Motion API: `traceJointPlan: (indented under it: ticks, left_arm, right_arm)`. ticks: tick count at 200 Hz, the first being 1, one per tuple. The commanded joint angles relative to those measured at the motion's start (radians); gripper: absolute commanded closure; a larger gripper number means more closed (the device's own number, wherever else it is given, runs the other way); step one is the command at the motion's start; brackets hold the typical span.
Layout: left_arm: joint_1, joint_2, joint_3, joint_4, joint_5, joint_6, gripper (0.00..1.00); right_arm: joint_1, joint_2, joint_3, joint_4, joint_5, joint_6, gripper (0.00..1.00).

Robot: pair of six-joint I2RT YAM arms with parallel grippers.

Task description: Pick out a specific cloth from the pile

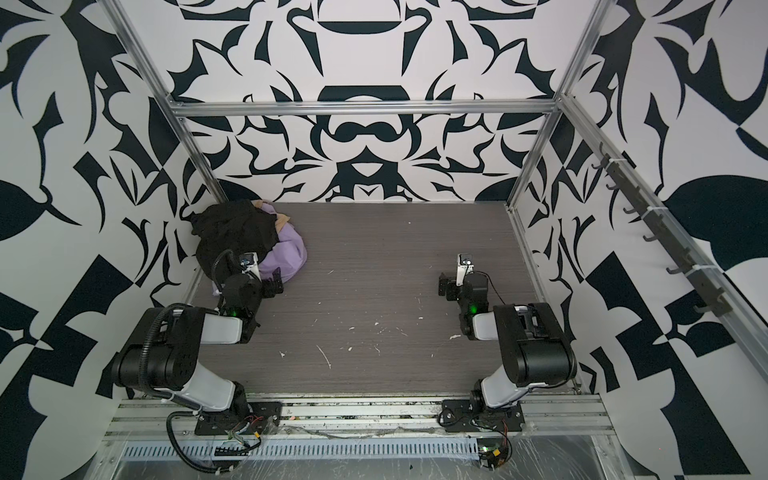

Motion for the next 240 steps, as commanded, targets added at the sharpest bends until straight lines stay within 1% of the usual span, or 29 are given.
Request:
traceJointPlan:
  ticks: [1, 55, 71, 84, 107, 114, 121, 124, 132, 150, 161, 178, 183, 191, 205, 217, 227, 240]
  left_arm:
    - [-0.002, -0.001, -0.001, 0.013, 0.008, 0.001, 0.0]
    - [-0.003, -0.011, -0.016, 0.034, 0.008, 0.003, 0.0]
    - [-0.001, -0.04, -0.025, 0.033, -0.004, -0.001, 0.0]
    - [-0.003, -0.089, -0.024, -0.011, -0.01, -0.002, 0.0]
    - [-0.002, -0.224, 0.002, -0.175, -0.022, -0.011, 0.0]
    - [-0.003, -0.263, 0.018, -0.22, -0.026, -0.013, 0.0]
    - [-0.002, -0.279, 0.035, -0.269, -0.037, -0.019, 0.0]
    - [-0.003, -0.316, 0.043, -0.287, -0.043, -0.024, 0.0]
    - [-0.002, -0.352, 0.068, -0.35, -0.069, -0.037, 0.0]
    - [-0.003, -0.425, 0.112, -0.484, -0.105, -0.068, 0.0]
    - [-0.002, -0.467, 0.146, -0.588, -0.119, -0.114, 0.0]
    - [-0.002, -0.513, 0.231, -0.81, -0.137, -0.236, 0.0]
    - [-0.002, -0.517, 0.254, -0.871, -0.133, -0.277, 0.0]
    - [-0.003, -0.515, 0.286, -0.953, -0.117, -0.311, 0.0]
    - [-0.002, -0.506, 0.33, -1.054, -0.068, -0.349, 0.0]
    - [-0.003, -0.494, 0.373, -1.138, -0.045, -0.388, 0.0]
    - [-0.002, -0.482, 0.406, -1.192, -0.021, -0.409, 0.0]
    - [-0.002, -0.469, 0.438, -1.238, 0.015, -0.427, 0.0]
  right_arm:
    - [-0.003, -0.01, 0.0, 0.035, 0.015, 0.011, 0.0]
    - [-0.004, -0.011, -0.003, 0.039, 0.018, 0.012, 0.0]
    - [-0.002, -0.011, -0.006, 0.043, 0.024, 0.017, 0.0]
    - [-0.002, -0.02, -0.011, 0.053, 0.039, 0.028, 0.0]
    - [0.0, -0.098, -0.006, -0.018, 0.08, 0.037, 0.01]
    - [0.002, -0.127, 0.01, -0.065, 0.096, 0.041, 0.0]
    - [0.001, -0.163, 0.035, -0.14, 0.106, 0.044, 0.01]
    - [0.002, -0.181, 0.054, -0.186, 0.109, 0.046, 0.01]
    - [0.002, -0.215, 0.091, -0.27, 0.113, 0.047, 0.01]
    - [0.006, -0.291, 0.135, -0.345, 0.114, 0.087, 0.02]
    - [0.015, -0.342, 0.175, -0.419, 0.122, 0.12, 0.01]
    - [0.021, -0.38, 0.276, -0.613, 0.142, 0.283, 0.01]
    - [0.021, -0.381, 0.315, -0.685, 0.129, 0.343, 0.01]
    - [0.021, -0.373, 0.362, -0.749, 0.085, 0.402, 0.03]
    - [0.029, -0.358, 0.402, -0.779, 0.004, 0.496, 0.05]
    - [0.054, -0.349, 0.404, -0.757, -0.027, 0.553, 0.05]
    - [0.092, -0.347, 0.395, -0.719, -0.02, 0.573, 0.05]
    - [0.158, -0.344, 0.394, -0.695, 0.032, 0.574, 0.05]
